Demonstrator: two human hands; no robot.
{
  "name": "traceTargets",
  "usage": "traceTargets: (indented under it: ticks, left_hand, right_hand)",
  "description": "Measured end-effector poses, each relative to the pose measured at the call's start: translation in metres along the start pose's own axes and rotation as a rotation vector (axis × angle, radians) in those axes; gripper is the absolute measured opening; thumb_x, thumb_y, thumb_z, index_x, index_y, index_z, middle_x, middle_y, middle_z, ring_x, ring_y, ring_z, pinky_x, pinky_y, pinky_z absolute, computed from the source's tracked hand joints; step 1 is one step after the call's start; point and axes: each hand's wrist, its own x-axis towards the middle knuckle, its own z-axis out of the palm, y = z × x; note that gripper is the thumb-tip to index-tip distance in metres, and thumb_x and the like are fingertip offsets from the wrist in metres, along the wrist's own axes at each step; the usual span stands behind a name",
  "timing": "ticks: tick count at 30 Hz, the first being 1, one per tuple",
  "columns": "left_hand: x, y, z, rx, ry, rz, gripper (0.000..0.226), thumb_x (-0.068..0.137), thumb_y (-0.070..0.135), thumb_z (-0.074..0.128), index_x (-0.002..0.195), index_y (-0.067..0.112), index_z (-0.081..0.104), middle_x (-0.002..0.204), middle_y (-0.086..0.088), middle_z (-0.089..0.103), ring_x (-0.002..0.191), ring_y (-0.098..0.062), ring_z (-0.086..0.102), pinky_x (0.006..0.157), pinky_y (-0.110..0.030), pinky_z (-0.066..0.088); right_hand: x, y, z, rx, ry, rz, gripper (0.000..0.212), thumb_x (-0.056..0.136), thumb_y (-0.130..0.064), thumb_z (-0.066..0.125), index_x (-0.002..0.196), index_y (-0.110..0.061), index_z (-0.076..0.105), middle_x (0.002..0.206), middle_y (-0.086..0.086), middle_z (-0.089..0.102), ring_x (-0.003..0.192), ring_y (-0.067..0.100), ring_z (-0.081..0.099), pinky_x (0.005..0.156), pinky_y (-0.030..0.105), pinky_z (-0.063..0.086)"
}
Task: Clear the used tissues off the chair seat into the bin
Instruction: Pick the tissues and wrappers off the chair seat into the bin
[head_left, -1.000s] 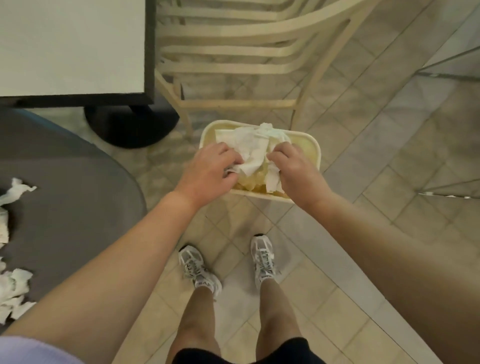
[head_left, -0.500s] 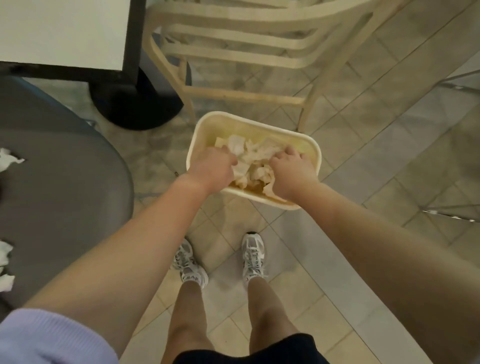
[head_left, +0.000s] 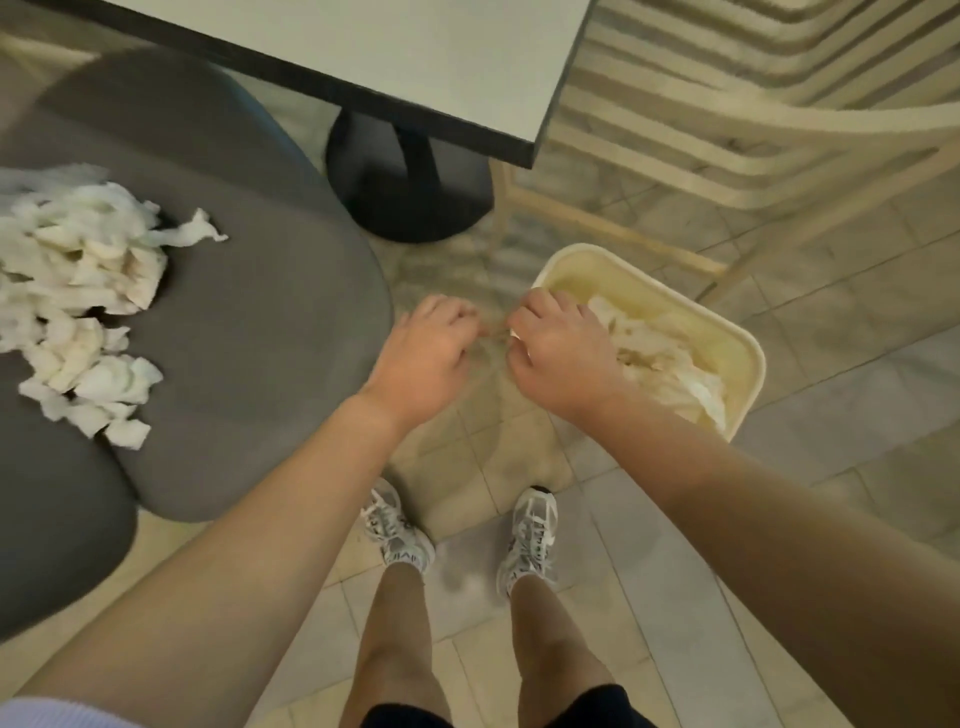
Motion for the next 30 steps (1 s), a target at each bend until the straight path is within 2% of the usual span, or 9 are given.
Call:
traceTargets:
  ticks: [4, 6, 10, 17, 24, 30]
  left_hand:
    - [-0.038, -0.046, -0.017, 0.070, 0.093, -0.185, 0.033, 0.077, 0.004, 0.056, 0.109, 0.010, 0.062, 0.123, -0.008, 0.056, 0.117, -0.031, 0.045, 0.086, -0.041, 0.037]
    - [-0.059, -0.073, -0.023, 0.077, 0.120, -0.274, 0.035, 0.076, 0.005, 0.056, 0.110, 0.010, 0.060, 0.122, -0.010, 0.055, 0.116, -0.032, 0.045, 0.086, -0.041, 0.036]
    - [-0.098, -0.133, -0.034, 0.060, 0.158, -0.495, 0.044, 0.079, 0.007, 0.055, 0.122, 0.014, 0.054, 0.133, -0.010, 0.047, 0.124, -0.030, 0.037, 0.094, -0.043, 0.033]
    - [-0.149, -0.219, -0.037, 0.051, 0.147, -0.870, 0.055, 0.080, 0.008, 0.053, 0.134, 0.015, 0.042, 0.146, -0.014, 0.029, 0.132, -0.032, 0.025, 0.099, -0.052, 0.031]
    - [-0.171, -0.280, -0.018, -0.050, 0.162, -1.153, 0.065, 0.077, 0.010, 0.057, 0.137, 0.013, 0.032, 0.150, -0.015, 0.018, 0.134, -0.034, 0.019, 0.100, -0.053, 0.030]
    - [-0.169, -0.315, 0.007, -0.219, 0.248, -1.254, 0.071, 0.078, 0.011, 0.059, 0.140, 0.009, 0.023, 0.153, -0.017, 0.011, 0.137, -0.036, 0.014, 0.105, -0.050, 0.028]
  right_hand:
    - [0.027, -0.048, 0.004, 0.002, -0.036, -0.136, 0.027, 0.088, -0.023, 0.048, 0.106, -0.007, 0.060, 0.112, 0.013, 0.058, 0.104, 0.033, 0.053, 0.084, 0.044, 0.043]
    - [0.043, -0.077, 0.010, 0.011, -0.062, -0.183, 0.030, 0.089, -0.024, 0.049, 0.114, -0.009, 0.057, 0.119, 0.012, 0.056, 0.111, 0.033, 0.050, 0.089, 0.045, 0.041]
    - [0.078, -0.141, 0.024, 0.010, -0.142, -0.250, 0.041, 0.091, -0.033, 0.048, 0.128, -0.016, 0.049, 0.130, 0.008, 0.050, 0.119, 0.031, 0.044, 0.095, 0.046, 0.038]
    - [0.135, -0.235, 0.052, -0.005, -0.259, -0.389, 0.048, 0.093, -0.040, 0.047, 0.136, -0.019, 0.040, 0.136, 0.005, 0.043, 0.125, 0.029, 0.037, 0.099, 0.046, 0.036]
    - [0.181, -0.304, 0.099, -0.022, -0.412, -0.542, 0.052, 0.094, -0.032, 0.049, 0.141, -0.019, 0.032, 0.147, 0.005, 0.031, 0.131, 0.029, 0.031, 0.103, 0.044, 0.036]
    - [0.213, -0.344, 0.147, -0.088, -0.543, -0.704, 0.062, 0.091, -0.010, 0.055, 0.145, -0.014, 0.024, 0.156, 0.004, 0.014, 0.143, 0.029, 0.013, 0.114, 0.045, 0.026]
